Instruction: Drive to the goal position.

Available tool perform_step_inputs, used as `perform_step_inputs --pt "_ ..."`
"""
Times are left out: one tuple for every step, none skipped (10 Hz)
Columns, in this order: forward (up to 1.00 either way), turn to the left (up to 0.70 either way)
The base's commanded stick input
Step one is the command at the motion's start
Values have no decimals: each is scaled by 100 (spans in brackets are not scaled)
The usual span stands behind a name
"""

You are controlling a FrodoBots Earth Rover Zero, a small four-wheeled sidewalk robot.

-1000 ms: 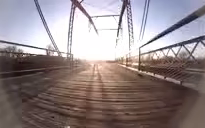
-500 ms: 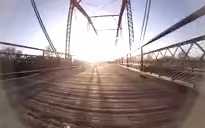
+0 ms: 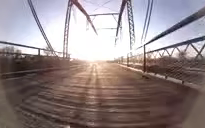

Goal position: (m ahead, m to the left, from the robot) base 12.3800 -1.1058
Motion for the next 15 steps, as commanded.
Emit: perform_step_inputs --pt "70 0" --pt "70 0" --pt "70 0" --pt "70 0" --pt "70 0" --pt "70 0" --pt "70 0" --pt "70 0" --pt "70 0" --pt "70 0" --pt "70 0" --pt "70 0" --pt "70 0" --pt "70 0" --pt "70 0"
